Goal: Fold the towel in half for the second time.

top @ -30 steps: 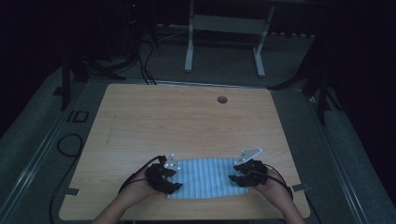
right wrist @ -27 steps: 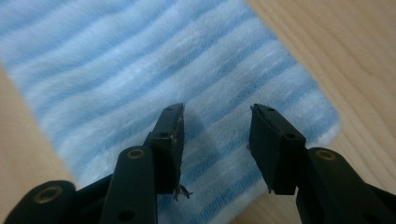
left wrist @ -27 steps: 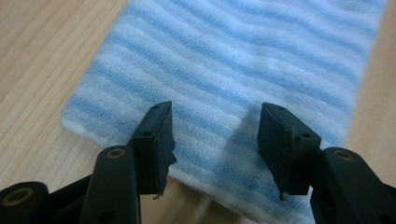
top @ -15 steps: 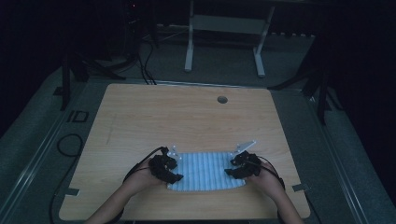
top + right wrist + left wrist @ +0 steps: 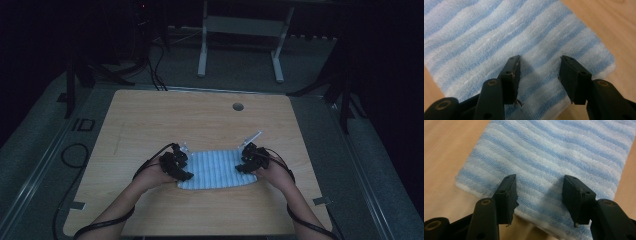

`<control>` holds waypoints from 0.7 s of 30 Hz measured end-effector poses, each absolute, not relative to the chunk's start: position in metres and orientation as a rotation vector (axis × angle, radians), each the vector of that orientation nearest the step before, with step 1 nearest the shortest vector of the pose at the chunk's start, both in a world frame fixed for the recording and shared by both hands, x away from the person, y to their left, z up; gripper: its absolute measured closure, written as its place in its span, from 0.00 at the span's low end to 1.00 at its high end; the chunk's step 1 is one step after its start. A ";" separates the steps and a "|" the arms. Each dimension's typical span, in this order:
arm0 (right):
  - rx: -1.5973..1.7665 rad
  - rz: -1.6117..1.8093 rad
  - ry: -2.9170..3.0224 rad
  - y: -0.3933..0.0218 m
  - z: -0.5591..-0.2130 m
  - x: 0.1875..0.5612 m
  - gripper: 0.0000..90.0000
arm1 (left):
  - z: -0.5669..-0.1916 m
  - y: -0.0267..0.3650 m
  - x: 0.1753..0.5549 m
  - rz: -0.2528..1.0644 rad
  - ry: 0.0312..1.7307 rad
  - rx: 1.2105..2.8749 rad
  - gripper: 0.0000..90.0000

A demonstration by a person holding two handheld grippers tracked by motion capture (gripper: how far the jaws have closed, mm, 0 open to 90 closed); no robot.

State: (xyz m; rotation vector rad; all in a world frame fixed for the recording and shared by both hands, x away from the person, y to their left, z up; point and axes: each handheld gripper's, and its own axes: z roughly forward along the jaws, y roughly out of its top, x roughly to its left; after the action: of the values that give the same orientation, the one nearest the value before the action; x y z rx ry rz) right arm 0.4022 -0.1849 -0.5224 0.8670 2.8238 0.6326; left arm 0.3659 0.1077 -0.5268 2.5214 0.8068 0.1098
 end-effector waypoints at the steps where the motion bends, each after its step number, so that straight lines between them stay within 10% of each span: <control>1: 0.865 0.625 2.822 -0.183 -0.522 0.406 0.56 | -0.527 0.109 0.370 0.111 0.815 2.521 0.51; 21: 0.950 0.593 2.809 -0.162 -0.521 0.435 0.55 | -0.525 0.119 0.403 0.152 0.863 2.554 0.50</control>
State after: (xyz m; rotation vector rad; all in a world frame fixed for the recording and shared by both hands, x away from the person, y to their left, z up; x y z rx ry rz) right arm 0.4350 -0.1622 -0.5212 0.9496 2.8090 0.5934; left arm 0.4032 0.1192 -0.5247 2.5541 0.8635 0.1523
